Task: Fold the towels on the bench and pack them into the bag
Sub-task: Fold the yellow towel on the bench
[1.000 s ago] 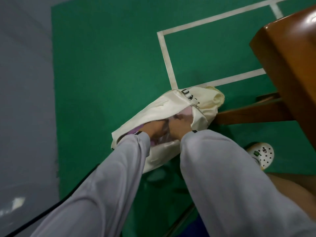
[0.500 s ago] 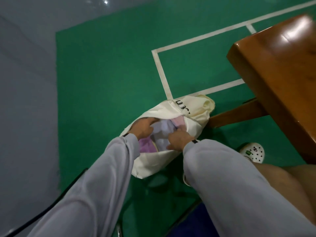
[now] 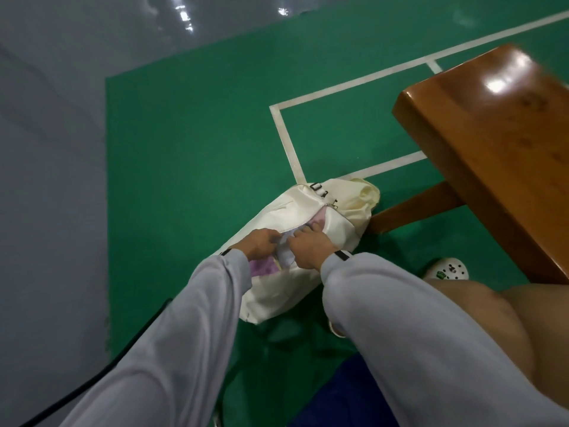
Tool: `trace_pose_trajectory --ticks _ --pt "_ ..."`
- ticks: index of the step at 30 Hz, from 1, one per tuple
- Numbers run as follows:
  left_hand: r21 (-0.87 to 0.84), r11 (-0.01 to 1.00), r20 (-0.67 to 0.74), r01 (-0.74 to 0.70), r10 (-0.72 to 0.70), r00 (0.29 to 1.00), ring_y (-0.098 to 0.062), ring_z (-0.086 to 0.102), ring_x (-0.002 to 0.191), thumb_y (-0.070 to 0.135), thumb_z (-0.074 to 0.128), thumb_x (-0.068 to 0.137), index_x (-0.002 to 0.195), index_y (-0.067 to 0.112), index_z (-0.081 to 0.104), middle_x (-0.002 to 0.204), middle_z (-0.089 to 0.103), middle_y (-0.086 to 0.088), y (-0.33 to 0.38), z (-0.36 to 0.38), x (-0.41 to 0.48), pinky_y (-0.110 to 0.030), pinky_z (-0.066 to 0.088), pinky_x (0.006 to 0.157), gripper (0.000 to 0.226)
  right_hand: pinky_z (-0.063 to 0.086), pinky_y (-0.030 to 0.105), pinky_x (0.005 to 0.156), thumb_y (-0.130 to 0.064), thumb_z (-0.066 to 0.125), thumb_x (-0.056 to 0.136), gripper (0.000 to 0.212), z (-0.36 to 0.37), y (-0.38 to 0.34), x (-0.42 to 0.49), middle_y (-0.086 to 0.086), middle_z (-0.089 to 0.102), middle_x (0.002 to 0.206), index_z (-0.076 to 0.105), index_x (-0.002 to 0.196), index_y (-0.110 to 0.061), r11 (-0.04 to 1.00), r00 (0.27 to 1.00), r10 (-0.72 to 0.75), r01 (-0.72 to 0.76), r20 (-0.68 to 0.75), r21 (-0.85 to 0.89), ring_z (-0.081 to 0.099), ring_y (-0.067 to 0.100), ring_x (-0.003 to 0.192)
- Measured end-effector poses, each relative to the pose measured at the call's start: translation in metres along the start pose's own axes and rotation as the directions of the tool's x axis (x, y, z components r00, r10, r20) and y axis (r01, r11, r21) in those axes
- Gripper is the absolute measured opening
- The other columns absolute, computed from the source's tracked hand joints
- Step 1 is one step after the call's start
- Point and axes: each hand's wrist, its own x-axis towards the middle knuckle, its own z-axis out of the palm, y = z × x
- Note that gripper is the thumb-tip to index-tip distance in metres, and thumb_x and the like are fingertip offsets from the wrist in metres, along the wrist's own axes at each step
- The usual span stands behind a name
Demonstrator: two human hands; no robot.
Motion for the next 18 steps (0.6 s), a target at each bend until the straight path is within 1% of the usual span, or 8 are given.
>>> trace_pose_trajectory --ticks 3,6,8,10,12,15,18 --pt "0.023 1.000 -0.026 0.019 -0.018 0.999 -0.028 0.055 0.129 0.023 0.055 0.100 0.138 0.020 0.062 0.142 0.061 -0.006 0.019 -0.010 -0.001 -0.028 0.038 0.104 0.039 0.021 0.060 0.117 -0.027 0.049 0.097 0.051 -0.010 0.004 -0.010 0.011 0.048 0.145 0.043 0.146 -0.016 0.998 0.999 0.050 -0.050 -0.002 0.040 0.041 0.036 0.137" --pt "0.057 0.998 -0.032 -0.020 0.022 0.999 -0.026 0.057 0.126 0.021 0.057 0.097 0.132 0.024 0.067 0.139 0.063 -0.005 0.044 -0.026 -0.007 -0.027 0.040 0.101 0.036 0.014 0.061 0.120 -0.029 0.050 0.098 0.053 -0.026 0.012 -0.027 0.010 0.047 0.145 0.040 0.148 -0.017 0.989 0.993 0.117 -0.117 0.010 0.095 0.039 0.037 0.140" --pt "0.067 0.996 -0.057 -0.056 0.060 0.997 -0.026 0.057 0.127 0.022 0.059 0.097 0.130 0.024 0.068 0.137 0.064 -0.004 0.068 -0.042 -0.015 -0.028 0.041 0.104 0.034 0.013 0.058 0.122 -0.029 0.051 0.099 0.056 -0.040 0.019 -0.044 0.011 0.042 0.151 0.036 0.152 -0.017 0.977 0.986 0.163 -0.165 0.026 0.134 0.031 0.038 0.145" --pt "0.079 0.991 -0.074 -0.105 0.111 0.991 -0.026 0.057 0.128 0.022 0.060 0.098 0.132 0.020 0.067 0.138 0.064 -0.005 0.097 -0.060 -0.026 -0.029 0.041 0.106 0.035 0.015 0.056 0.121 -0.028 0.051 0.099 0.057 -0.055 0.026 -0.064 0.011 0.037 0.156 0.035 0.152 -0.017 0.965 0.979 0.204 -0.205 0.025 0.166 0.027 0.038 0.147" --pt "0.106 0.981 -0.102 -0.162 0.173 0.980 -0.027 0.059 0.126 0.017 0.060 0.097 0.133 0.017 0.067 0.136 0.065 -0.006 0.129 -0.076 -0.039 -0.029 0.042 0.105 0.037 0.018 0.055 0.119 -0.029 0.052 0.098 0.056 -0.070 0.036 -0.088 0.011 0.038 0.156 0.038 0.150 -0.016 0.953 0.969 0.248 -0.241 -0.011 0.185 0.032 0.035 0.145" --pt "0.164 0.954 -0.136 -0.251 0.274 0.952 -0.027 0.062 0.122 0.012 0.058 0.094 0.129 0.018 0.070 0.130 0.069 -0.007 0.182 -0.096 -0.055 -0.031 0.046 0.105 0.037 0.022 0.054 0.117 -0.032 0.050 0.099 0.055 -0.093 0.059 -0.129 0.011 0.040 0.153 0.039 0.150 -0.014 0.922 0.941 0.333 -0.312 -0.058 0.227 0.037 0.035 0.141" --pt "0.202 0.922 -0.164 -0.330 0.364 0.917 -0.027 0.063 0.116 0.008 0.056 0.094 0.126 0.018 0.072 0.127 0.070 -0.010 0.245 -0.107 -0.074 -0.031 0.049 0.099 0.037 0.025 0.055 0.116 -0.028 0.049 0.098 0.049 -0.110 0.091 -0.176 0.011 0.045 0.150 0.044 0.145 -0.015 0.884 0.897 0.428 -0.392 -0.107 0.254 0.041 0.036 0.138"
